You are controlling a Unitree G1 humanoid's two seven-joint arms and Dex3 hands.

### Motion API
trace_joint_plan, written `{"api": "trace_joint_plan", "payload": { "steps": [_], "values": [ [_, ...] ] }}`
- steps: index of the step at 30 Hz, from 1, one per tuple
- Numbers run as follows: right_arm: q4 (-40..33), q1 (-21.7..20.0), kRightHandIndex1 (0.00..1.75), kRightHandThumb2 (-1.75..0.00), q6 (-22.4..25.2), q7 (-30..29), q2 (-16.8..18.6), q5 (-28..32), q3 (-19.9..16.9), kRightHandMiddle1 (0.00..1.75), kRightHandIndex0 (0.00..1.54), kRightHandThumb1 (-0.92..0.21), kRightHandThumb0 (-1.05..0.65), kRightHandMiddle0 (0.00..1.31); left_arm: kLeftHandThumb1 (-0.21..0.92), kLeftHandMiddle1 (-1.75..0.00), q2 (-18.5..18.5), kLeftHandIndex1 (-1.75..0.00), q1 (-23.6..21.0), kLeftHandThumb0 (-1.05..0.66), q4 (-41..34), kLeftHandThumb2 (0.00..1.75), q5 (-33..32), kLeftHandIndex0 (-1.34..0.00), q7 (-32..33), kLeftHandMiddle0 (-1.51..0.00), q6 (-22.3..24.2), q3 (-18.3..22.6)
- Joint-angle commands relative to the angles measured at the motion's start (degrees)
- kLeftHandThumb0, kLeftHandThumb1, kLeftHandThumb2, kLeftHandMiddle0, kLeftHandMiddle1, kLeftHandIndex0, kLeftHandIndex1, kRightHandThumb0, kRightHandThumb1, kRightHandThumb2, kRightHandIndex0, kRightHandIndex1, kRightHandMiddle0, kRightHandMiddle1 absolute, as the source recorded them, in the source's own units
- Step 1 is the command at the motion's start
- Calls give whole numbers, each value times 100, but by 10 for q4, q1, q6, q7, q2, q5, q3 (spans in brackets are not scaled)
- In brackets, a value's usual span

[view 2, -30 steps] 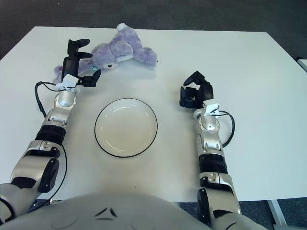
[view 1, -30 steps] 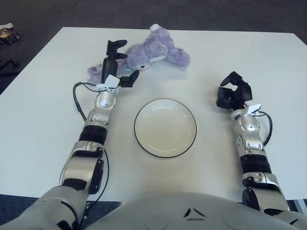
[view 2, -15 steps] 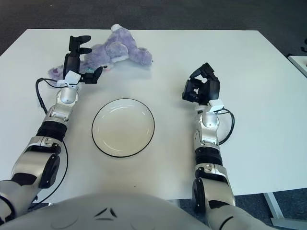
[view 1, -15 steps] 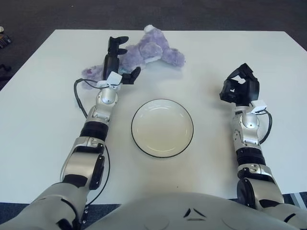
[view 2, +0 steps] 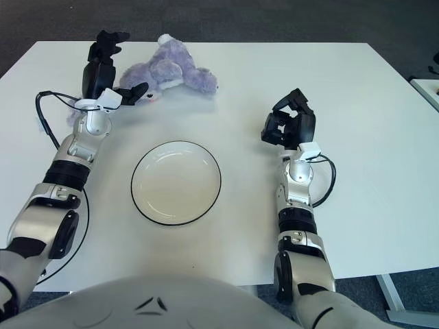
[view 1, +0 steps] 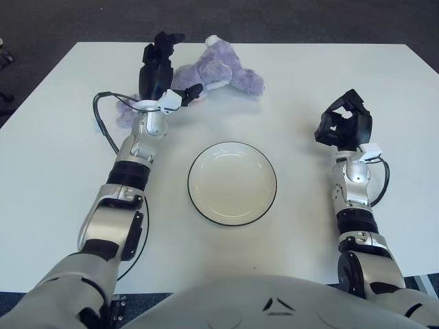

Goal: Put the doll into the plate.

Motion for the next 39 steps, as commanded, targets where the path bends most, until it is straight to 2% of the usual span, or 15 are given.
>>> {"api": "trace_joint_plan", "payload": {
  "steps": [1,9,13,17,23,30,35,39],
  "values": [
    [27,31,175,-137,3,-7,26,4,1,175,135,-28,-50,64,47,-122,12,-110,-19,-84,-20,89,19,0,-16,-2,28,-16],
    [34,28,175,-136,-2,-12,25,-2,3,175,135,-29,-49,64,52,-124,24,-103,-39,-87,-45,84,41,0,-45,0,71,-35],
    [39,26,175,-135,-5,-16,24,-6,4,175,135,-29,-49,63,52,-128,33,-103,-78,-85,-41,83,52,0,-82,0,95,-51],
    [43,24,175,-134,-7,-19,24,-10,5,175,136,-30,-49,63,51,-123,43,-103,-102,-84,-31,85,60,0,-109,0,107,-64],
    [43,26,175,-133,-1,-24,19,-20,10,175,136,-31,-48,62,51,-110,58,-103,-148,-82,17,87,69,0,-125,0,85,-89],
    [41,28,175,-132,14,-28,15,-27,15,175,137,-31,-48,61,52,-101,65,-107,-179,-82,64,86,72,0,-125,0,56,-110],
    [33,31,175,-131,34,-32,14,-32,19,175,135,-32,-48,61,53,-101,68,-108,-212,-84,110,84,89,0,-133,0,50,-136],
    [26,33,175,-130,44,-33,14,-34,20,175,134,-33,-48,60,54,-110,68,-108,-234,-83,142,83,105,0,-137,0,55,-156]
  ]
}}
